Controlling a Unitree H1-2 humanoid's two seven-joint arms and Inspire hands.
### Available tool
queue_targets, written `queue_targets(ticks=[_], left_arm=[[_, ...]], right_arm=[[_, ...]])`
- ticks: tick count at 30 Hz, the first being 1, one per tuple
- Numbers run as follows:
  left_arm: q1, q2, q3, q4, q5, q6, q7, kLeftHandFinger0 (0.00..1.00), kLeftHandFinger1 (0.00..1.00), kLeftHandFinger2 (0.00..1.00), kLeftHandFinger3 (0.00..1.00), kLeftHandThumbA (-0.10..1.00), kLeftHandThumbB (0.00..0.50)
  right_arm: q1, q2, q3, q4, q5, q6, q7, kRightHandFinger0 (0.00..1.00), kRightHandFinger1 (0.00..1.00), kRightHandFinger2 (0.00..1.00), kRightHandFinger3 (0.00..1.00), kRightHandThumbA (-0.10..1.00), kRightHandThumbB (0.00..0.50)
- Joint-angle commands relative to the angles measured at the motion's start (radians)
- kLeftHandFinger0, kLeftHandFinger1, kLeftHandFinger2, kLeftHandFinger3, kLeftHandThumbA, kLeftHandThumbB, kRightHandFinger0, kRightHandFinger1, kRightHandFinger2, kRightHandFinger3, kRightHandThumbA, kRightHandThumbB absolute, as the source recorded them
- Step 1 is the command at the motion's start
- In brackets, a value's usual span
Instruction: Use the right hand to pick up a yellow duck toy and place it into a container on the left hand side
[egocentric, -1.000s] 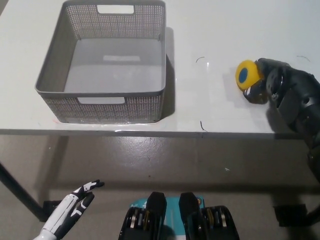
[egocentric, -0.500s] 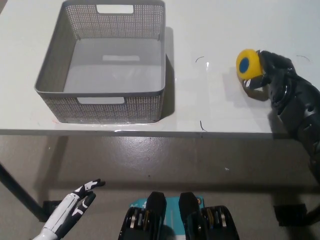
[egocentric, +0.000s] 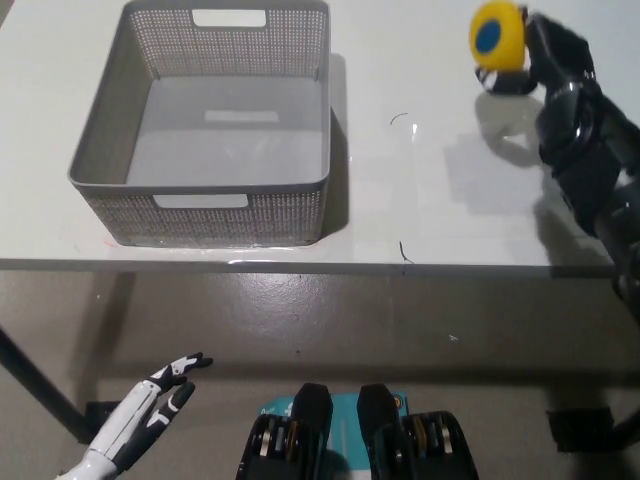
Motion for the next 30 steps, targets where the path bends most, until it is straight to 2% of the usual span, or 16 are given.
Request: queue_targets(ticks=[1, 3, 4, 6, 8, 11, 14, 15, 18, 22, 26, 29, 30], left_arm=[[-0.002, 0.010, 0.001, -0.031, 0.011, 0.001, 0.005, 1.00, 1.00, 1.00, 1.00, 1.00, 0.472], [-0.003, 0.010, 0.000, -0.031, 0.011, 0.003, 0.003, 1.00, 1.00, 1.00, 1.00, 1.00, 0.474], [0.000, 0.012, -0.001, -0.034, 0.011, 0.007, 0.000, 1.00, 1.00, 1.00, 1.00, 1.00, 0.473], [0.001, 0.013, -0.002, -0.032, 0.012, 0.007, 0.000, 1.00, 1.00, 1.00, 1.00, 1.00, 0.475], [0.003, 0.014, -0.002, -0.031, 0.013, 0.002, 0.001, 1.00, 1.00, 1.00, 1.00, 1.00, 0.472], [0.007, 0.013, -0.007, -0.036, 0.015, 0.001, -0.002, 1.00, 1.00, 1.00, 1.00, 1.00, 0.458], [0.007, 0.015, -0.010, -0.035, 0.010, 0.004, -0.008, 1.00, 1.00, 1.00, 1.00, 1.00, 0.463], [0.007, 0.016, -0.012, -0.034, 0.010, 0.003, -0.009, 1.00, 1.00, 1.00, 1.00, 1.00, 0.463], [0.006, 0.016, -0.017, -0.033, 0.011, 0.004, -0.011, 1.00, 1.00, 1.00, 1.00, 1.00, 0.464], [-0.001, 0.019, -0.027, -0.036, 0.017, 0.015, -0.016, 1.00, 1.00, 1.00, 1.00, 1.00, 0.473], [-0.010, 0.018, -0.035, -0.025, 0.010, 0.008, -0.020, 1.00, 1.00, 1.00, 1.00, 1.00, 0.464], [-0.016, 0.019, -0.039, -0.026, 0.013, 0.019, -0.025, 1.00, 1.00, 1.00, 1.00, 1.00, 0.469], [-0.017, 0.020, -0.040, -0.031, 0.008, 0.029, -0.032, 1.00, 1.00, 1.00, 1.00, 1.00, 0.470]], right_arm=[[-0.122, 0.011, -0.020, -0.046, 0.033, -0.081, -0.071, 0.00, 0.16, 0.51, 0.47, -0.10, 0.093], [-0.132, 0.019, -0.020, -0.050, 0.033, -0.082, -0.068, 0.00, 0.22, 0.59, 0.60, -0.10, 0.082], [-0.144, 0.033, -0.014, -0.056, 0.030, -0.090, -0.069, 0.00, 0.28, 0.65, 0.72, -0.10, 0.094], [-0.152, 0.045, -0.010, -0.063, 0.029, -0.116, -0.070, 0.00, 0.29, 0.65, 0.77, -0.10, 0.105], [-0.160, 0.061, -0.005, -0.066, 0.024, -0.124, -0.075, 0.00, 0.26, 0.59, 0.72, -0.10, 0.106], [-0.178, 0.102, -0.004, -0.074, 0.026, -0.120, -0.061, 0.00, 0.25, 0.59, 0.70, -0.07, 0.113], [-0.189, 0.138, 0.007, -0.077, 0.013, -0.124, -0.072, 0.00, 0.18, 0.50, 0.61, -0.08, 0.148], [-0.192, 0.149, 0.008, -0.076, 0.013, -0.121, -0.070, 0.00, 0.18, 0.50, 0.60, -0.09, 0.164], [-0.200, 0.185, 0.004, -0.073, 0.020, -0.113, -0.063, 0.00, 0.21, 0.53, 0.61, -0.10, 0.172], [-0.211, 0.232, 0.008, -0.069, 0.017, -0.099, -0.063, 0.00, 0.23, 0.56, 0.63, -0.10, 0.153], [-0.217, 0.275, 0.004, -0.063, 0.022, -0.099, -0.068, 0.00, 0.22, 0.54, 0.64, -0.10, 0.148], [-0.222, 0.303, 0.000, -0.060, 0.027, -0.097, -0.065, 0.00, 0.18, 0.52, 0.49, -0.10, 0.158], [-0.223, 0.316, 0.005, -0.059, 0.022, -0.098, -0.073, 0.00, 0.14, 0.47, 0.36, -0.10, 0.168]])
